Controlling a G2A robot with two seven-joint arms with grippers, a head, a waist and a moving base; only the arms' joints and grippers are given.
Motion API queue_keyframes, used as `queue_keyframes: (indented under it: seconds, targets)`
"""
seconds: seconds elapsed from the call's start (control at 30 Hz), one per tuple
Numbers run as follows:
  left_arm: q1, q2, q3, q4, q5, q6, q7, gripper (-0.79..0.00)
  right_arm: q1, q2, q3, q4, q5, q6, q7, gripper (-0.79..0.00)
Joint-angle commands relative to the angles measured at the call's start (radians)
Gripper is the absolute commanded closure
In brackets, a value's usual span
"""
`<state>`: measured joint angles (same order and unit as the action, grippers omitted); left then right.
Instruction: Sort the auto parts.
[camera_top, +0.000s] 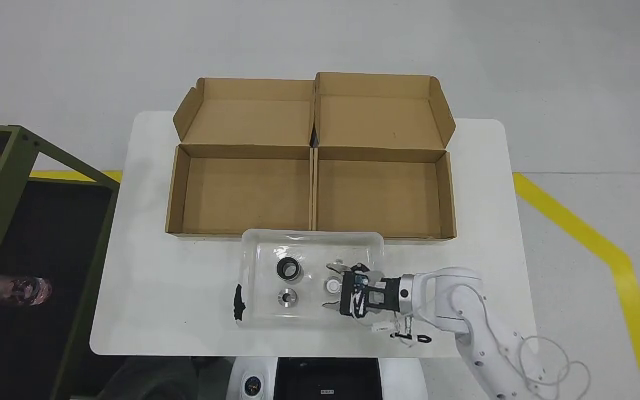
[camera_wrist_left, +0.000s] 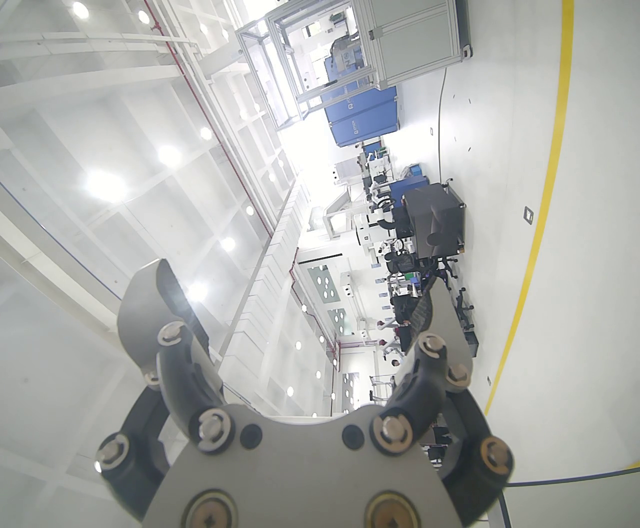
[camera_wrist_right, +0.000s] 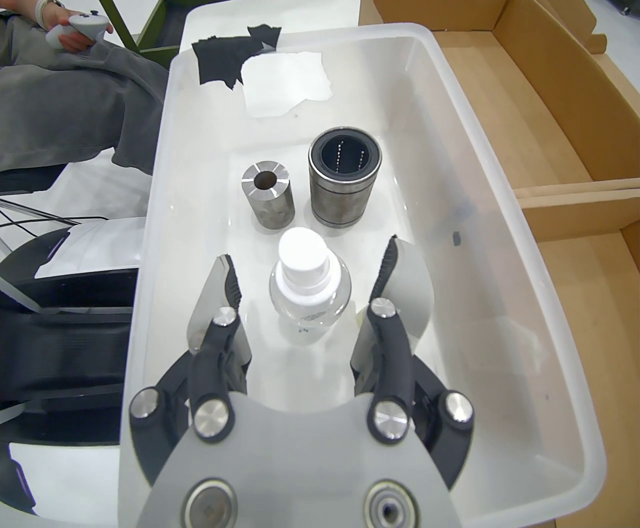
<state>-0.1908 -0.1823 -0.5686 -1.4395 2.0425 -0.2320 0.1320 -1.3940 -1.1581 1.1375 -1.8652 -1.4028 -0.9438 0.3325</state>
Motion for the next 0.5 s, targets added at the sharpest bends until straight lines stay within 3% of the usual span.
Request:
queue_keyframes:
  seconds: [0.0, 0.17, 0.27, 0.47]
  targets:
    - [0.0, 0.0, 0.0, 0.0, 0.0, 0.0, 0.0, -0.785, 0.003, 0.001, -0.003, 0.002, -0.005, 0.006, 0.0, -0.363]
    - [0.0, 0.0, 0.0, 0.0, 0.0, 0.0, 0.0, -0.785, 0.011, 0.005, -0.01, 0.007, -0.014, 0.014, -0.002, -0.203]
    - [0.0, 0.0, 0.0, 0.0, 0.0, 0.0, 0.0, -0.785, 0.013, 0.007, -0.013, 0.001, -0.01, 0.015, -0.009, -0.003]
    - [0.0, 0.0, 0.0, 0.0, 0.0, 0.0, 0.0, -0.785, 0.011, 0.013, -0.003, -0.021, 0.02, 0.011, -0.048, 0.0]
